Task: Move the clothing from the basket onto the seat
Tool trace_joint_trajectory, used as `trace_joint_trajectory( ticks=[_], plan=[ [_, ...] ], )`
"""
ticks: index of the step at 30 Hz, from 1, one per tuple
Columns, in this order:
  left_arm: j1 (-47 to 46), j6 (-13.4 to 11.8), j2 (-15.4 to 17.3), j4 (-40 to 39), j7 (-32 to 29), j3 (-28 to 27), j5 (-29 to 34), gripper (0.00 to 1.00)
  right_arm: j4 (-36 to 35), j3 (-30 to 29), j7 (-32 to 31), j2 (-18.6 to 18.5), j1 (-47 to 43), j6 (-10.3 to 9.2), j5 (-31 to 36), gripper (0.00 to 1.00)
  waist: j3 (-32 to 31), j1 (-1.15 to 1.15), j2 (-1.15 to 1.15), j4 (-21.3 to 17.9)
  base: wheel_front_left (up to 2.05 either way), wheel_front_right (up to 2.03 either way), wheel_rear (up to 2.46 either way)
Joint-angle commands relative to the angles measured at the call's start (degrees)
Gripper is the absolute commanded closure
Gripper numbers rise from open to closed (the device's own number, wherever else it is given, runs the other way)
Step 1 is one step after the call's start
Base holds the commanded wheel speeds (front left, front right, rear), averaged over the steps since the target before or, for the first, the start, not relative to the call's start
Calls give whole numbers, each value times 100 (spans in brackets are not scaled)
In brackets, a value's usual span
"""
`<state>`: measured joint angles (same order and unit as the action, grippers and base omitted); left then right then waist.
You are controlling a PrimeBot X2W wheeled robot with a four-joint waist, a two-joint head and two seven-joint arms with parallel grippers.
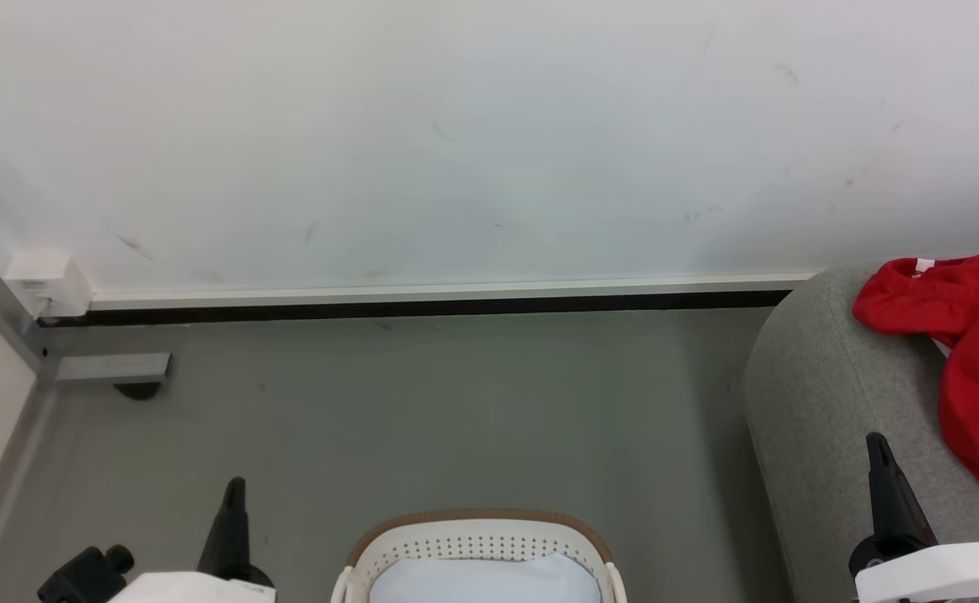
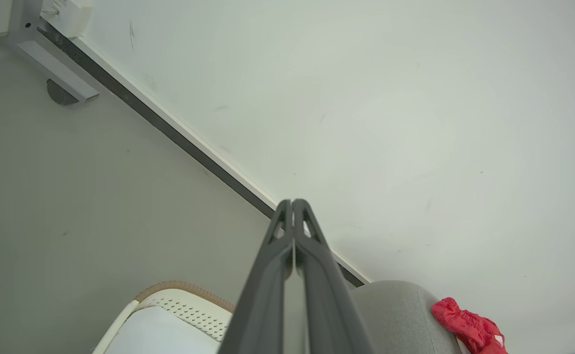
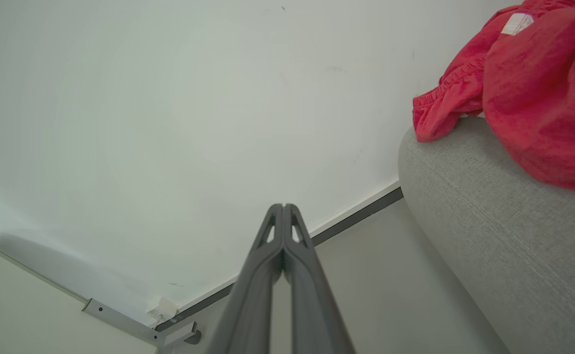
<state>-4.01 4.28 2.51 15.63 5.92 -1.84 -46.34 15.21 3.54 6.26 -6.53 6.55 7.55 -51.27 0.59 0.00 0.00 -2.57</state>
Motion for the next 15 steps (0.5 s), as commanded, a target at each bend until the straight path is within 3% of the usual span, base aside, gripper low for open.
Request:
trace_joint_trajectory(
  ticks=[1,15],
  plan=[
    [-133,52,34,-96,-56,-56,-234,100,-78,-63,-51,4,63,-3,-221,100,-1,0,0,5,0,0,0],
    [-176,120,39,-107,-343,-156,-1261,100,-86,-268,-324,67,49,-4,-1155,100,-10,0,0,49,0,0,0]
  ],
)
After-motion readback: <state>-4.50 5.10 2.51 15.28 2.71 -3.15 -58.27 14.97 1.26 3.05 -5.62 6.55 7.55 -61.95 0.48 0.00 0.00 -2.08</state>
